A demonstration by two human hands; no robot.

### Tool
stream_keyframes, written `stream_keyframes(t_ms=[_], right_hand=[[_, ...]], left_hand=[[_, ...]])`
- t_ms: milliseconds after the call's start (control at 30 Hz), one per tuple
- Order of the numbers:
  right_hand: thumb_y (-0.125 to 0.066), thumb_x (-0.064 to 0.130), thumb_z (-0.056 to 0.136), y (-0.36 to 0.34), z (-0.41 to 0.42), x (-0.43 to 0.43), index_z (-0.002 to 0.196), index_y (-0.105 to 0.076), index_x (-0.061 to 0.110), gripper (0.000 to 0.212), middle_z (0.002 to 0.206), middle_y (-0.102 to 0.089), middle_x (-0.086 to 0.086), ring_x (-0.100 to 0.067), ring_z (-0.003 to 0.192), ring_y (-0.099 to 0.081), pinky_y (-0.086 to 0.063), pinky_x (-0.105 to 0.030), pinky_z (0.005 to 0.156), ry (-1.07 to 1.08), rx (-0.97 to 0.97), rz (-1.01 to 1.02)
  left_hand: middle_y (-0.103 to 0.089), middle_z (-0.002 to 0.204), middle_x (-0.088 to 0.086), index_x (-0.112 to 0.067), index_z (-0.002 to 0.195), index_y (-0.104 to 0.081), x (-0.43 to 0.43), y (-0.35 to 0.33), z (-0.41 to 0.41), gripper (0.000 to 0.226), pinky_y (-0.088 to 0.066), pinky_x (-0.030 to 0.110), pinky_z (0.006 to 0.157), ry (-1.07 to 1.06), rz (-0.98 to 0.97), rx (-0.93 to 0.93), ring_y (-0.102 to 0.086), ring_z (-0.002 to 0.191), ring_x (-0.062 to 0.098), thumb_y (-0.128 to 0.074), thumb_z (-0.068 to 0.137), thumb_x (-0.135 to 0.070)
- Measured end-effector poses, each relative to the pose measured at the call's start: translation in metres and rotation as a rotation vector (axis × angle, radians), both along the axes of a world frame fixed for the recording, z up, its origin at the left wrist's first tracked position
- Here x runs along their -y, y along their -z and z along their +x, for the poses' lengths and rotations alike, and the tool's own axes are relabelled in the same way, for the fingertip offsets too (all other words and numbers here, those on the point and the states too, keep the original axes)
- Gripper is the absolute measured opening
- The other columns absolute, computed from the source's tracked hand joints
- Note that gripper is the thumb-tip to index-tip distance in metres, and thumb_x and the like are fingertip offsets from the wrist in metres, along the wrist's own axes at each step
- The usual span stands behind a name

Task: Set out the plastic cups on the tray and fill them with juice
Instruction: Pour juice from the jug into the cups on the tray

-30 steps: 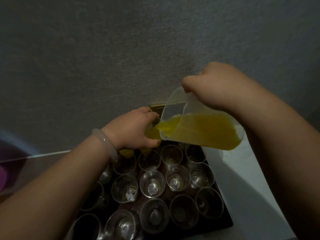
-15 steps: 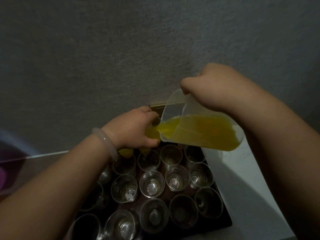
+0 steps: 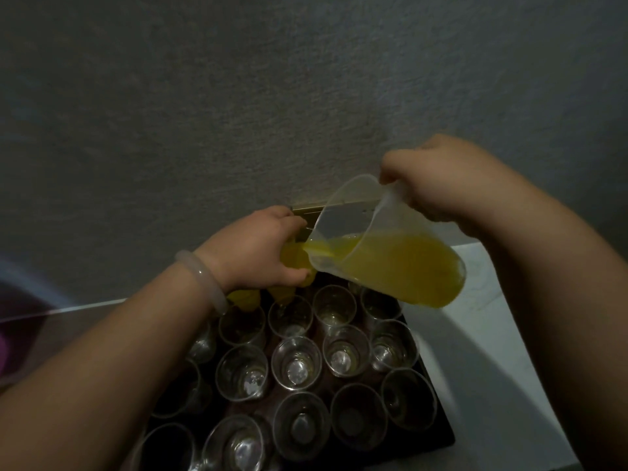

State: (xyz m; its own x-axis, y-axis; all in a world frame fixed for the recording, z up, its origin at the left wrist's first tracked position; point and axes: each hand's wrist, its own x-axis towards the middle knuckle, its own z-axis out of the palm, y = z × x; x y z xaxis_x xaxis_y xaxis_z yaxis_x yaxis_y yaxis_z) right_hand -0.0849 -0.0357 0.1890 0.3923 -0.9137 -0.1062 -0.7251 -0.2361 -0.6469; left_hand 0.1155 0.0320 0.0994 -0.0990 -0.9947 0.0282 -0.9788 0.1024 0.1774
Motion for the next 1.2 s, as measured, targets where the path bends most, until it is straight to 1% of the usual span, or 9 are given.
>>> stream_keyframes(t_ms=[100, 267, 367, 433, 567, 833, 933, 1100, 1200], right_hand=[[-0.056, 0.026, 0.086, 0.01, -0.008, 0.003, 0.063, -0.056, 0.012, 0.027, 0.05, -0.046, -0.003, -0.018, 0.046, -0.039, -0.033, -0.032, 0.05, 0.071, 0.162, 0.13], [-0.054, 0.022, 0.085, 0.025, -0.028, 0.003, 0.059, -0.05, 0.012, 0.028, 0.044, -0.039, -0.003, -0.013, 0.034, -0.032, -0.026, -0.022, 0.04, 0.205, 0.381, 0.225], [-0.051, 0.018, 0.087, 0.031, -0.037, 0.002, 0.058, -0.047, 0.012, 0.029, 0.035, -0.037, 0.003, -0.009, 0.028, -0.03, -0.021, -0.011, 0.032, 0.277, 0.493, 0.237], [-0.049, 0.018, 0.086, 0.036, -0.042, 0.003, 0.054, -0.045, 0.015, 0.032, 0.034, -0.036, 0.006, -0.008, 0.029, -0.029, -0.022, -0.012, 0.033, 0.313, 0.591, 0.267], [-0.048, 0.019, 0.085, 0.043, -0.053, 0.006, 0.036, -0.045, 0.018, 0.049, 0.035, -0.034, 0.004, -0.01, 0.031, -0.026, -0.019, -0.015, 0.035, 0.376, 0.75, 0.287], [-0.048, 0.018, 0.086, 0.048, -0.067, 0.011, 0.035, -0.043, 0.018, 0.051, 0.035, -0.033, 0.004, -0.011, 0.031, -0.025, -0.02, -0.013, 0.034, 0.395, 0.831, 0.247], [-0.047, 0.017, 0.087, 0.052, -0.07, 0.012, 0.031, -0.043, 0.018, 0.056, 0.035, -0.033, 0.004, -0.011, 0.031, -0.026, -0.021, -0.015, 0.034, 0.385, 0.86, 0.254], [-0.048, 0.017, 0.088, 0.057, -0.071, 0.012, 0.047, -0.041, 0.016, 0.041, 0.035, -0.034, 0.004, -0.01, 0.032, -0.026, -0.021, -0.017, 0.034, 0.4, 0.86, 0.266], [-0.048, 0.017, 0.088, 0.06, -0.07, 0.011, 0.036, -0.044, 0.019, 0.052, 0.036, -0.035, 0.003, -0.011, 0.033, -0.026, -0.02, -0.016, 0.035, 0.404, 0.851, 0.271]], left_hand=[[-0.049, 0.128, -0.001, -0.016, 0.14, -0.043, 0.001, 0.0, 0.002, 0.08, -0.037, 0.014, 0.084, -0.011, 0.005, -0.029, -0.053, 0.108, 0.012, -0.072, 0.074, -0.049], [-0.053, 0.121, 0.003, -0.012, 0.135, -0.049, 0.003, 0.003, 0.002, 0.076, -0.044, 0.021, 0.088, -0.02, -0.009, -0.082, -0.056, 0.105, 0.015, -0.077, 0.072, -0.043], [-0.056, 0.115, 0.003, -0.013, 0.127, -0.054, 0.007, 0.004, -0.001, 0.078, -0.049, 0.028, 0.09, -0.027, 0.006, -0.096, -0.057, 0.102, 0.017, -0.07, 0.064, -0.056], [-0.055, 0.115, 0.003, -0.013, 0.127, -0.054, 0.009, 0.006, -0.002, 0.083, -0.05, 0.03, 0.09, -0.018, 0.014, -0.095, -0.057, 0.101, 0.016, -0.064, 0.06, -0.061], [-0.051, 0.119, 0.001, -0.013, 0.133, -0.049, 0.015, 0.012, -0.002, 0.076, -0.049, 0.03, 0.092, -0.005, 0.052, -0.083, -0.055, 0.104, 0.015, -0.077, 0.069, -0.045], [-0.043, 0.134, 0.0, -0.016, 0.143, -0.038, 0.032, 0.018, -0.012, 0.081, -0.04, 0.02, 0.097, 0.079, 0.153, 0.011, -0.049, 0.118, 0.015, -0.075, 0.075, -0.04], [-0.038, 0.139, -0.001, -0.019, 0.146, -0.032, 0.04, 0.022, -0.015, 0.084, -0.041, 0.021, 0.096, 0.123, 0.214, 0.098, -0.047, 0.12, 0.015, -0.073, 0.077, -0.042], [-0.036, 0.141, -0.001, -0.021, 0.145, -0.033, 0.05, 0.032, -0.016, 0.08, -0.044, 0.025, 0.094, 0.164, 0.29, 0.16, -0.048, 0.118, 0.016, -0.073, 0.079, -0.038], [-0.035, 0.141, -0.002, -0.022, 0.145, -0.032, 0.053, 0.038, -0.015, 0.079, -0.046, 0.025, 0.093, 0.179, 0.307, 0.173, -0.047, 0.118, 0.015, -0.072, 0.079, -0.037]])
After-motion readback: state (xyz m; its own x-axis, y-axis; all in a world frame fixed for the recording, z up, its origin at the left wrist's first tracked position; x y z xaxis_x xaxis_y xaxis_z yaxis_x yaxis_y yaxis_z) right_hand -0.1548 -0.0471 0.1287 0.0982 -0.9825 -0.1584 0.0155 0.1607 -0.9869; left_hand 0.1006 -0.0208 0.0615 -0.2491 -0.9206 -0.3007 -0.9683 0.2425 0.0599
